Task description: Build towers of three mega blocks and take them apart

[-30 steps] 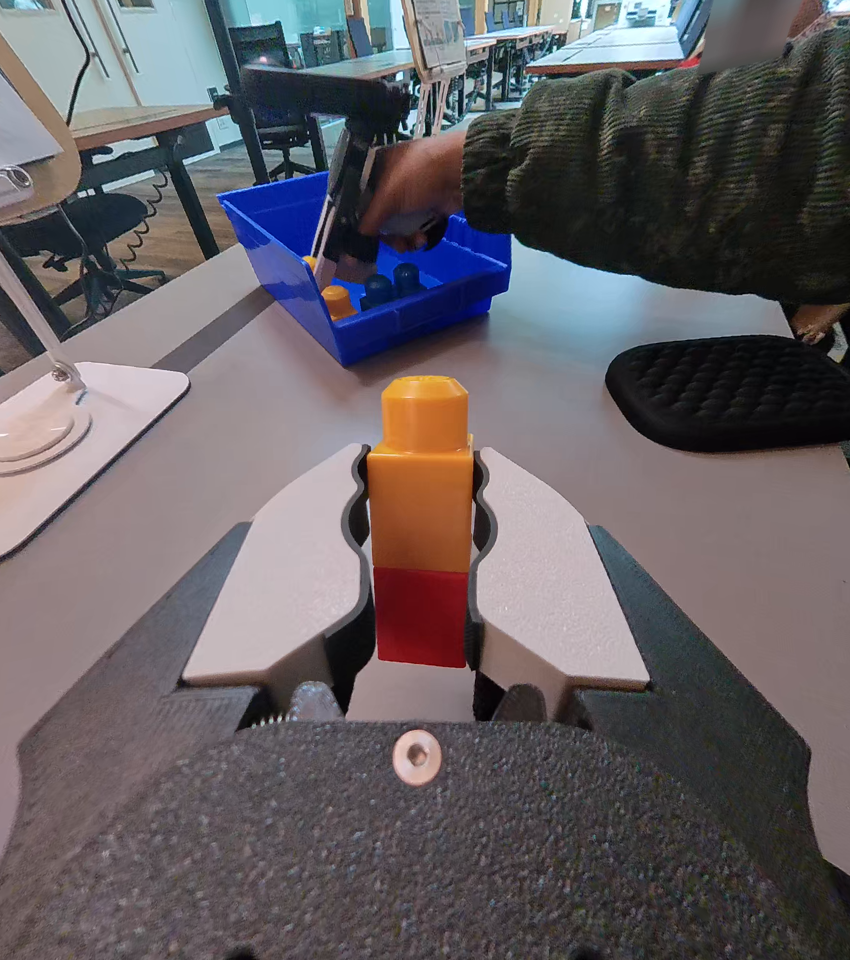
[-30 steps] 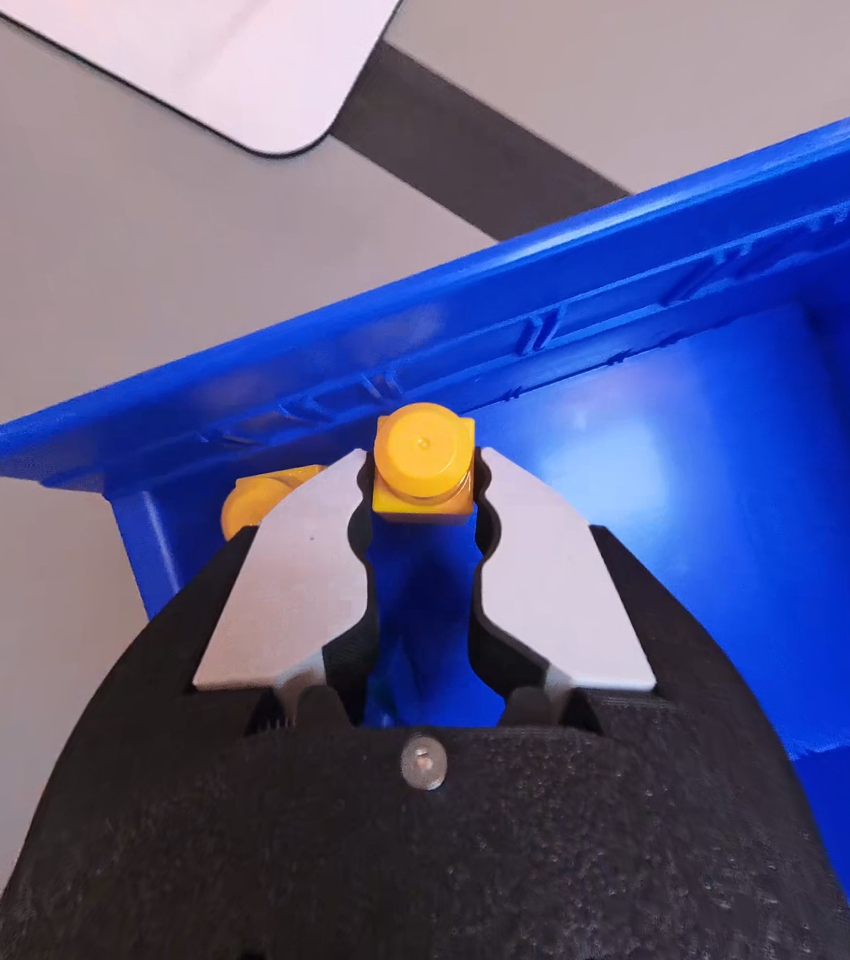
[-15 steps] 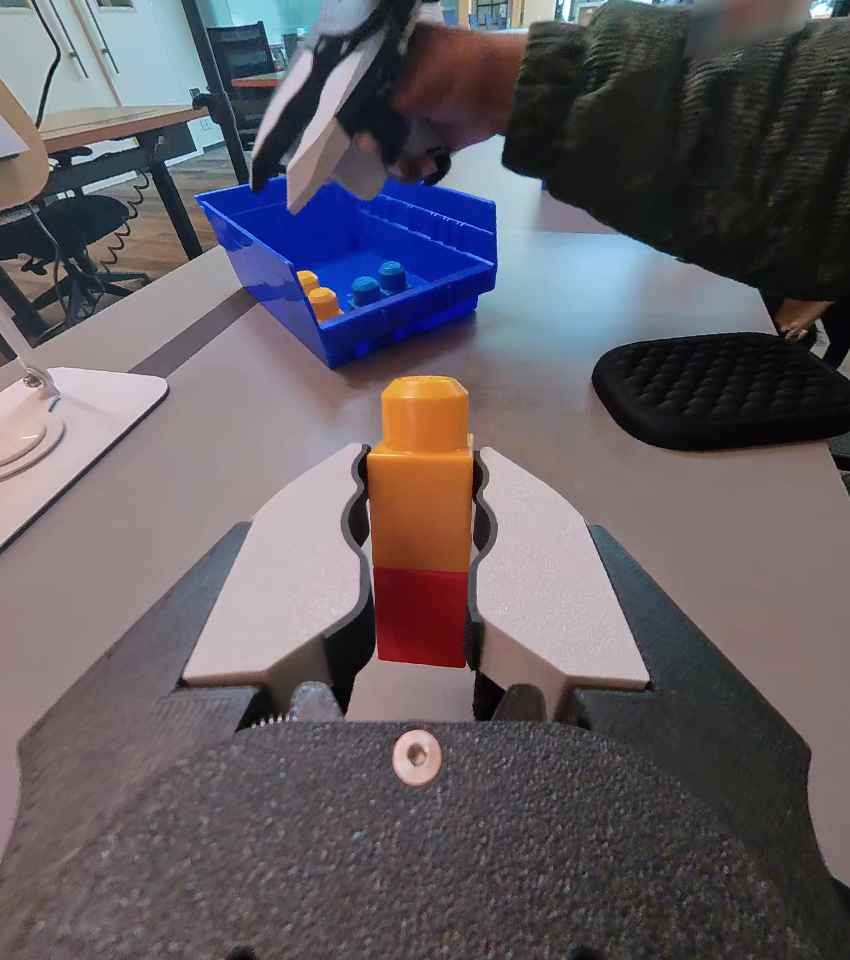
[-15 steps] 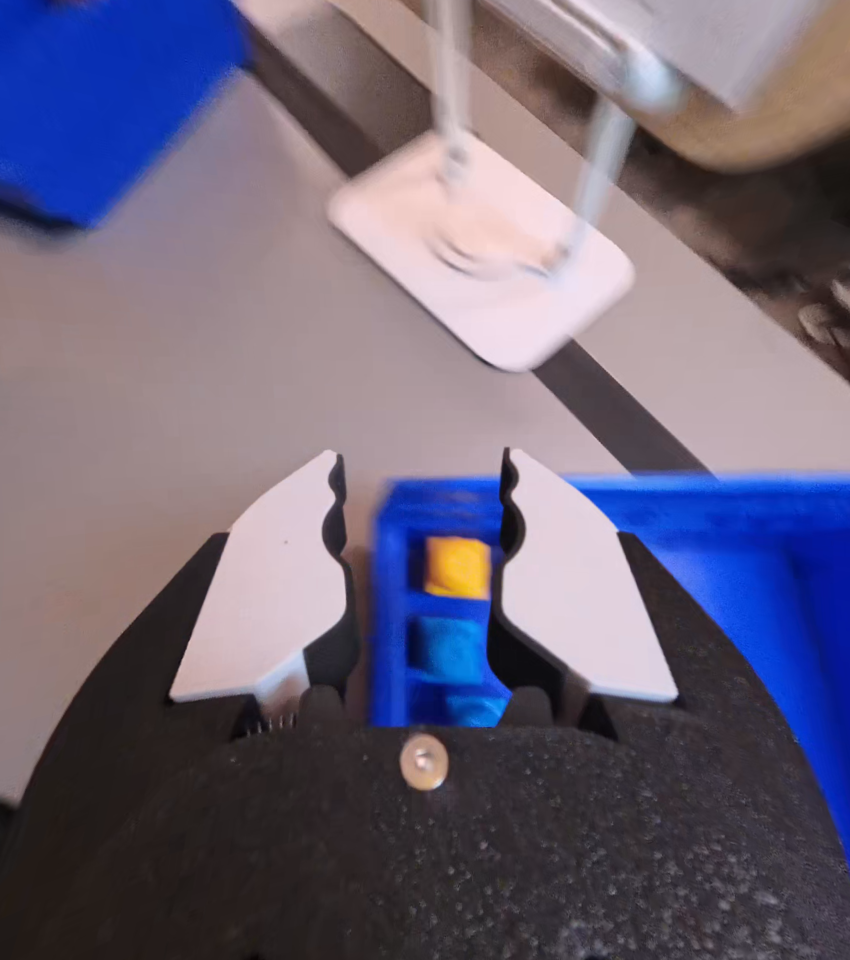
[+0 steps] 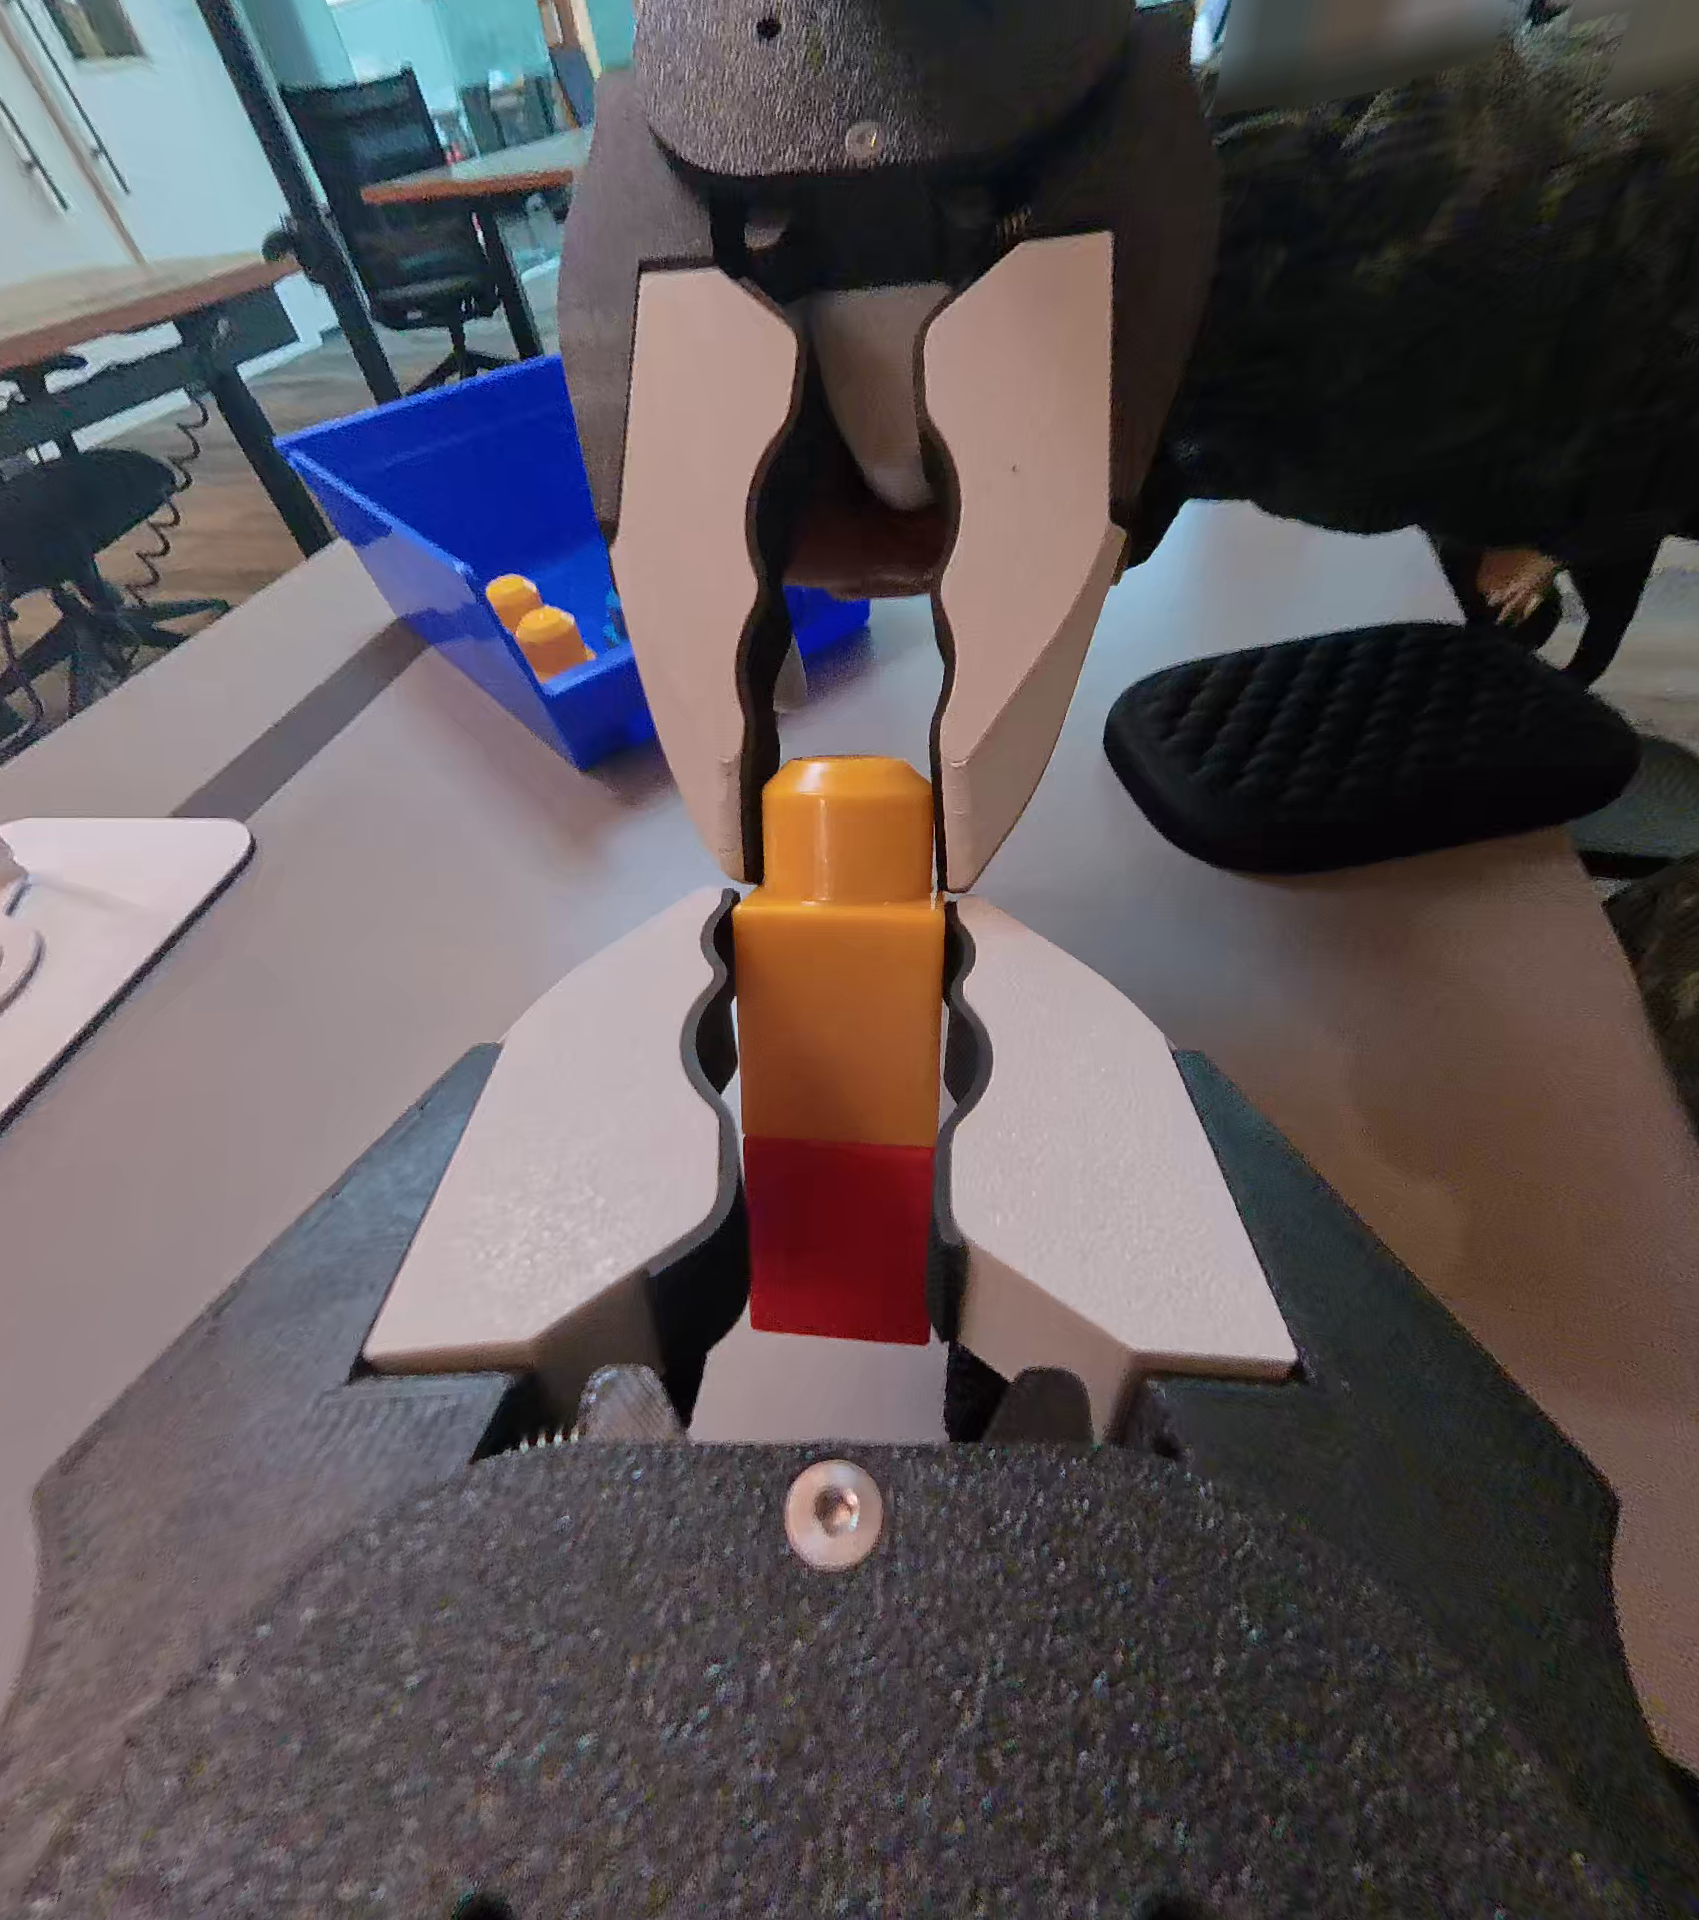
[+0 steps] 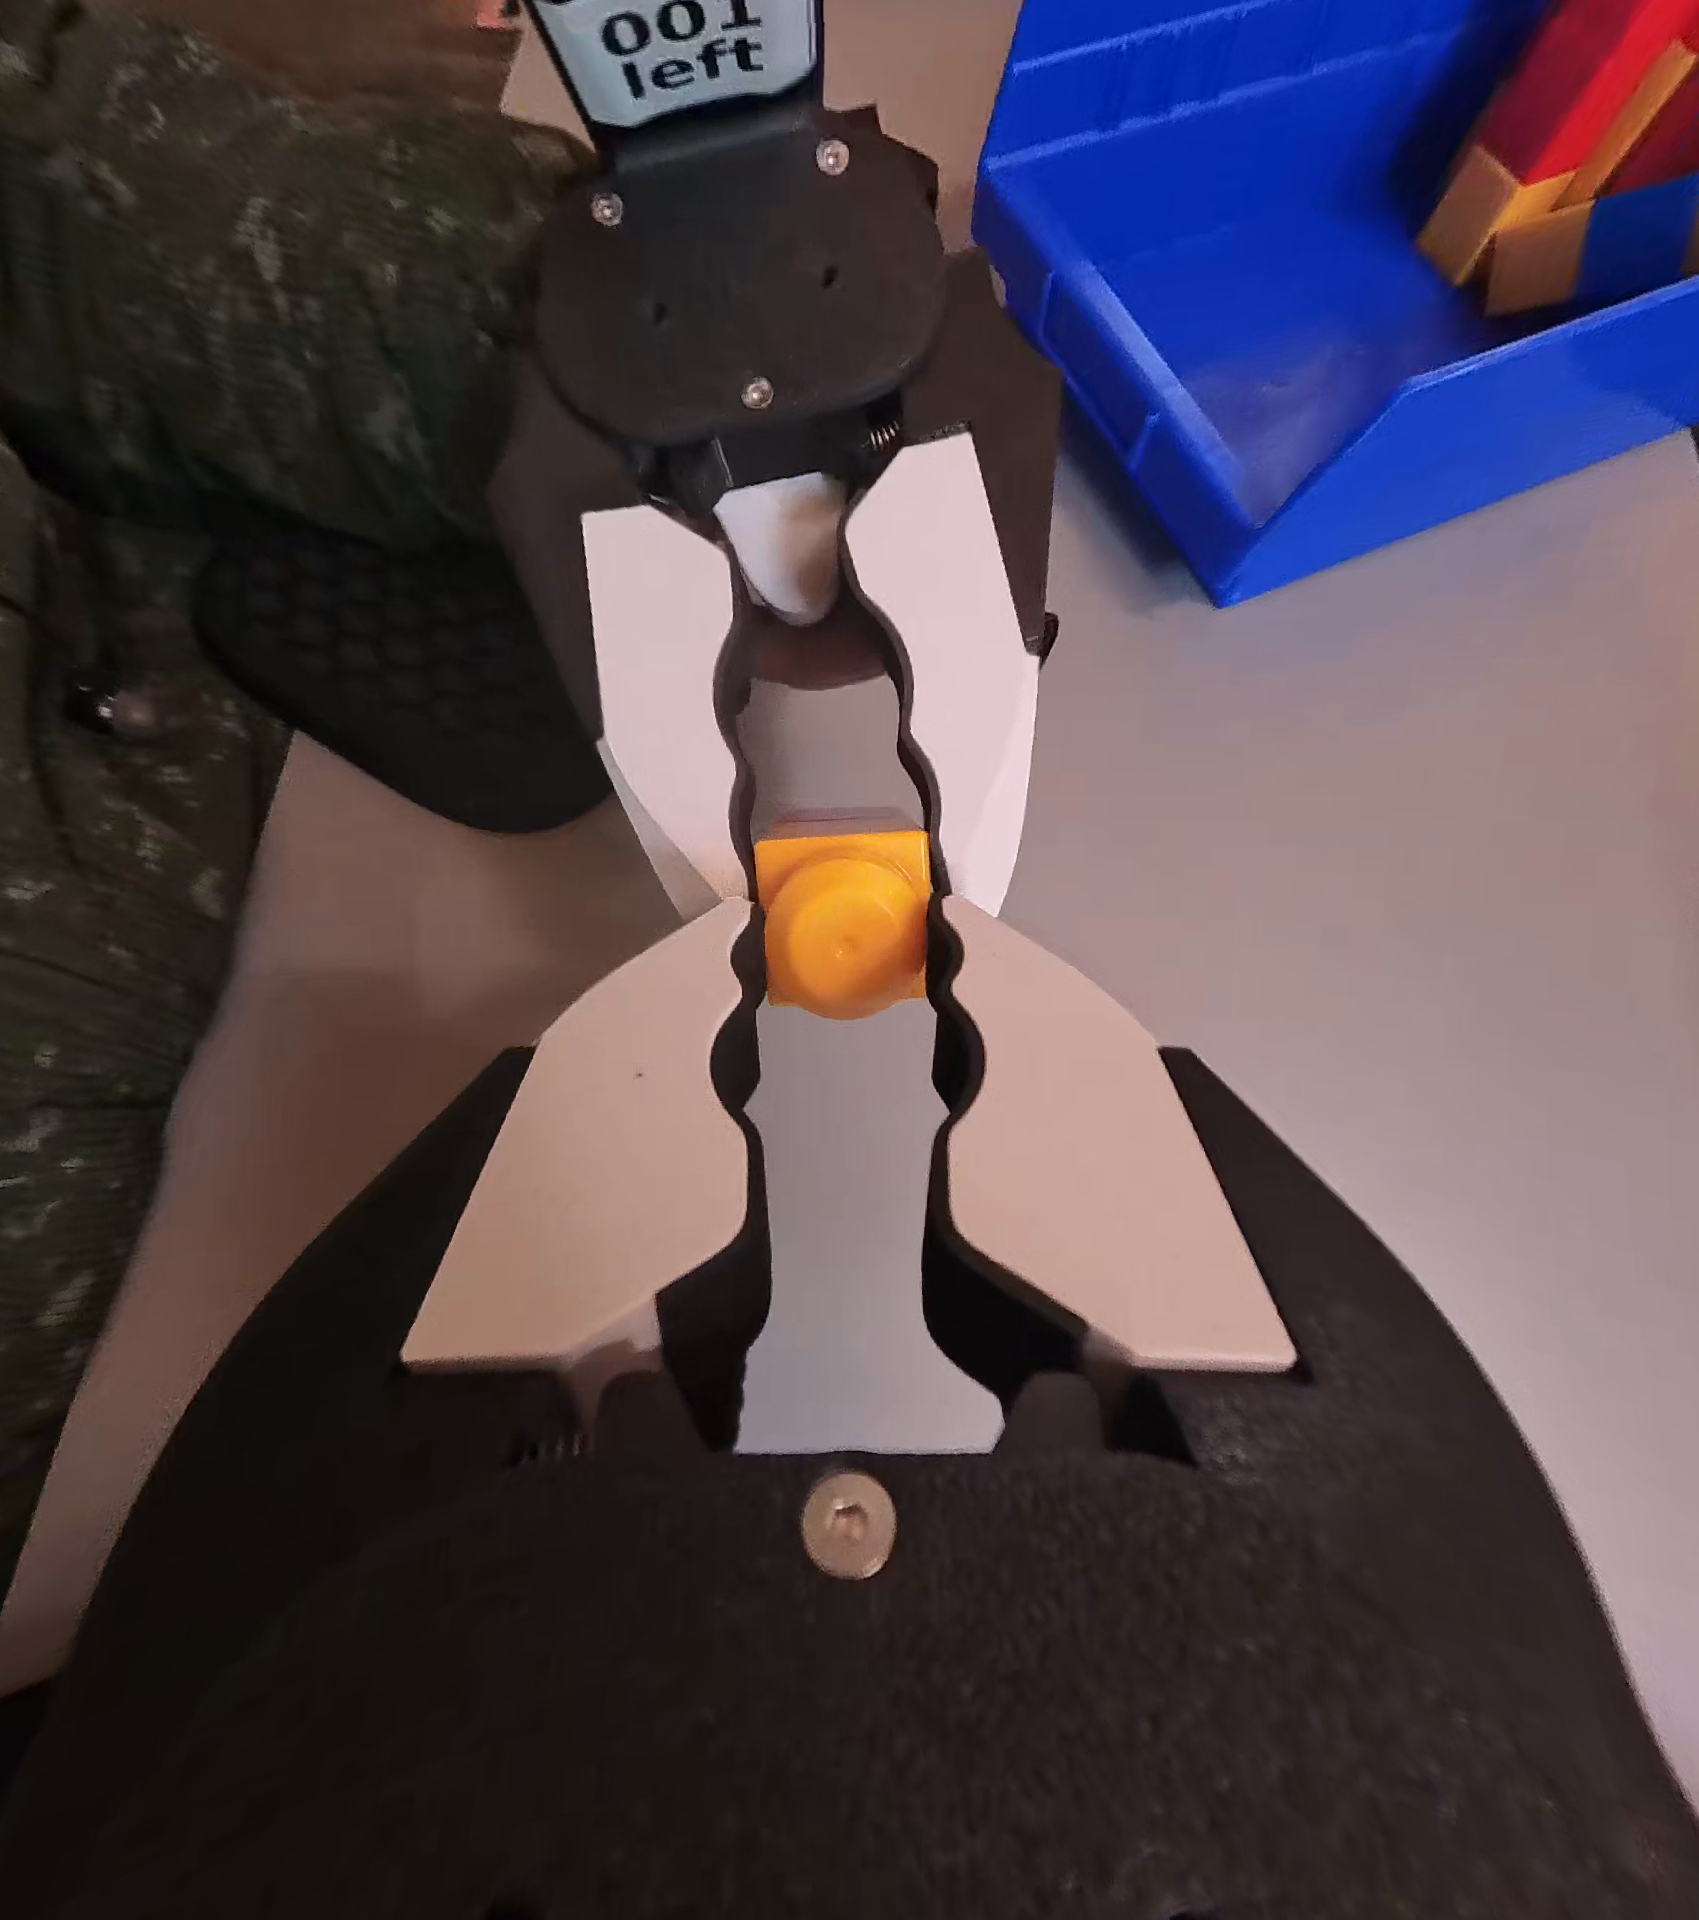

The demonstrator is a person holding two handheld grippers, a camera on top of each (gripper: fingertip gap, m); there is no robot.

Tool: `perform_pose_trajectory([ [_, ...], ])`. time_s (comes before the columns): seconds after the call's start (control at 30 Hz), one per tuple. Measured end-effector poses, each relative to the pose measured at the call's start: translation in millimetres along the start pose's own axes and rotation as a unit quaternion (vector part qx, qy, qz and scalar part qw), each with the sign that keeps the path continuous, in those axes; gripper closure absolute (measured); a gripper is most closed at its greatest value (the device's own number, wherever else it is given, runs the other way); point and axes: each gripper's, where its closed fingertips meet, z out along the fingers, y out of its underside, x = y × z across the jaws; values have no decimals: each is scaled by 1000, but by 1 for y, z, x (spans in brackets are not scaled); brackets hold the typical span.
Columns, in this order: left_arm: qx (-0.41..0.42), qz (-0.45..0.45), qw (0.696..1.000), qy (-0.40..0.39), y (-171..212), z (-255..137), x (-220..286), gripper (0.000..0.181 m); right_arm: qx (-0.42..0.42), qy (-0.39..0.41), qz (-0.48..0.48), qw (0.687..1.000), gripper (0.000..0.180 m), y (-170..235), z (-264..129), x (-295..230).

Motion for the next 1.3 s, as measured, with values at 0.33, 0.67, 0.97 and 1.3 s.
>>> perform_pose_trajectory([
  [0.33,-25,24,999,-6,8,-2,-3,143,38,-3,8,999,150,-8,-33,3],
  [0.67,-47,-20,999,-5,17,-11,-15,144,28,178,-2,984,150,-12,-180,79],
  [0.97,-37,-18,999,-25,19,-10,-20,144,-271,280,251,886,150,208,-223,190],
  [1.3,-25,-29,999,-23,20,-10,-23,144,-273,198,324,884,149,253,-168,191],
])
